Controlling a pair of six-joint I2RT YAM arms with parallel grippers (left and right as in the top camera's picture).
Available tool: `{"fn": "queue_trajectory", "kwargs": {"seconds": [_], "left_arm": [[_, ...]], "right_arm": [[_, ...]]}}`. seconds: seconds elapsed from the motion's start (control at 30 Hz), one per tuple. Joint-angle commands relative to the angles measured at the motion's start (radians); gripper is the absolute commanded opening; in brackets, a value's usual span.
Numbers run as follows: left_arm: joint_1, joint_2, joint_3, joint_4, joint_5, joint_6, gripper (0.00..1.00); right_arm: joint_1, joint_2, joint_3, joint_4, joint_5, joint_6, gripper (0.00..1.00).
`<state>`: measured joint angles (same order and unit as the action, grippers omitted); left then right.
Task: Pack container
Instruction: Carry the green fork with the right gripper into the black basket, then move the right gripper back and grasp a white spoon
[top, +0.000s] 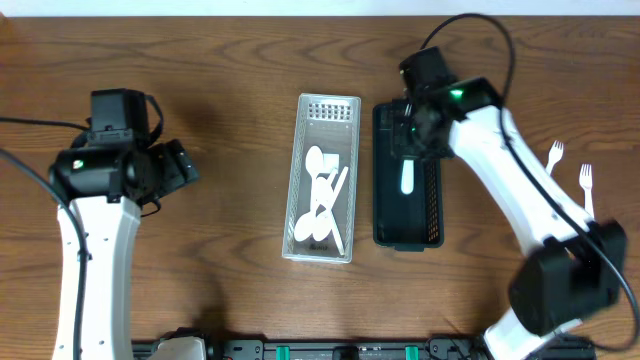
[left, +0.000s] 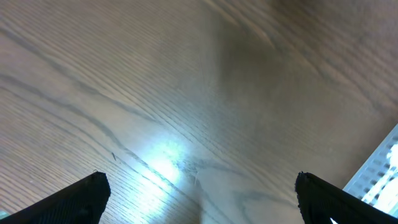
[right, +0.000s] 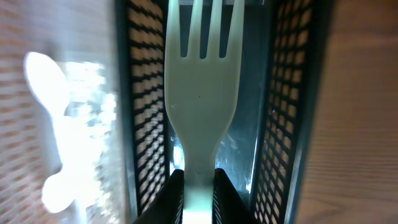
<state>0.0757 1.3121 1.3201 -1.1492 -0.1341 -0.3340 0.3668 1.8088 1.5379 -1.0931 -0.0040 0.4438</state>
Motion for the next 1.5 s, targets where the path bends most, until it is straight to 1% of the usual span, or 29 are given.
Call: {"fn": "queue_trajectory", "kwargs": {"seconds": [0.0,0.07,0.2,0.23,0.27,0.3,0.33,0.4,0.5,0.6,0.63,0.7,0.73,0.77,0.83,0.93,1.0,1.03,1.2,1.37,1.47], "left_arm": [[-0.032,0.026,-0.011,-0.005,-0.008,0.027,0.98],[-0.043,0.035,-0.011,-0.006,-0.008,0.031,0.98],[-0.045,0.038,-0.012,-0.005,-0.008,0.034,0.98],[-0.045,0.038,-0.012,-0.005,-0.008,0.034,0.98],[-0.045,0.038,-0.012,-0.005,-0.008,0.034,0.98],[-0.045,0.038,-0.012,-0.005,-0.008,0.034,0.98],[-0.045,0.038,-0.012,-0.005,-0.008,0.034,0.98],[-0.045,0.038,-0.012,-0.005,-0.008,0.034,0.98],[-0.046,0.038,-0.012,-0.006,-0.008,0.034,0.98],[-0.046,0.038,-0.012,-0.005,-0.008,0.034,0.98],[-0.046,0.038,-0.012,-0.005,-0.008,0.034,0.98],[-0.045,0.038,-0.012,-0.006,-0.008,0.034,0.98],[-0.045,0.038,-0.012,-0.005,-0.008,0.034,0.98],[-0.046,0.038,-0.012,-0.005,-0.008,0.034,0.98],[-0.045,0.038,-0.012,-0.005,-0.008,0.034,0.98],[-0.045,0.038,-0.012,-0.005,-0.008,0.034,0.98],[-0.045,0.038,-0.012,-0.001,-0.008,0.034,0.98],[-0.046,0.038,-0.012,0.002,-0.008,0.034,0.98],[-0.045,0.038,-0.012,0.002,-0.008,0.034,0.98],[-0.045,0.038,-0.012,0.003,-0.008,0.034,0.98],[-0.045,0.038,-0.012,0.003,-0.008,0.034,0.98]], "right_arm": [[0.015,0.087,-0.016,-0.008,0.013,0.038,0.03],[0.016,0.119,-0.016,-0.01,0.013,0.038,0.06],[0.016,0.135,-0.016,-0.01,0.006,0.025,0.19],[0.016,0.133,-0.016,-0.01,0.004,0.019,0.25],[0.016,0.128,-0.015,-0.01,-0.005,0.006,0.37],[0.016,0.125,-0.015,-0.011,-0.013,-0.001,0.51],[0.016,0.118,-0.013,-0.015,-0.026,-0.001,0.63],[0.014,0.102,-0.002,-0.029,-0.04,-0.027,0.67],[0.003,0.061,0.045,-0.07,-0.026,-0.069,0.67],[-0.038,-0.001,0.134,-0.116,0.006,-0.103,0.68],[-0.056,-0.023,0.166,-0.125,0.013,-0.124,0.7],[-0.099,-0.074,0.231,-0.134,0.015,-0.201,0.79],[-0.126,-0.101,0.26,-0.13,0.015,-0.254,0.89],[-0.156,-0.125,0.285,-0.12,0.015,-0.319,0.95],[-0.217,-0.158,0.315,-0.107,0.015,-0.467,0.99],[-0.318,-0.175,0.316,-0.109,0.015,-0.669,0.99],[-0.394,-0.162,0.305,-0.123,0.015,-0.763,0.99],[-0.426,-0.152,0.297,-0.127,0.015,-0.788,0.99],[-0.551,-0.069,0.218,-0.133,0.015,-0.874,0.99],[-0.589,0.017,0.115,-0.105,0.015,-0.913,0.93],[-0.593,0.066,0.06,-0.072,0.015,-0.913,0.93]]}}
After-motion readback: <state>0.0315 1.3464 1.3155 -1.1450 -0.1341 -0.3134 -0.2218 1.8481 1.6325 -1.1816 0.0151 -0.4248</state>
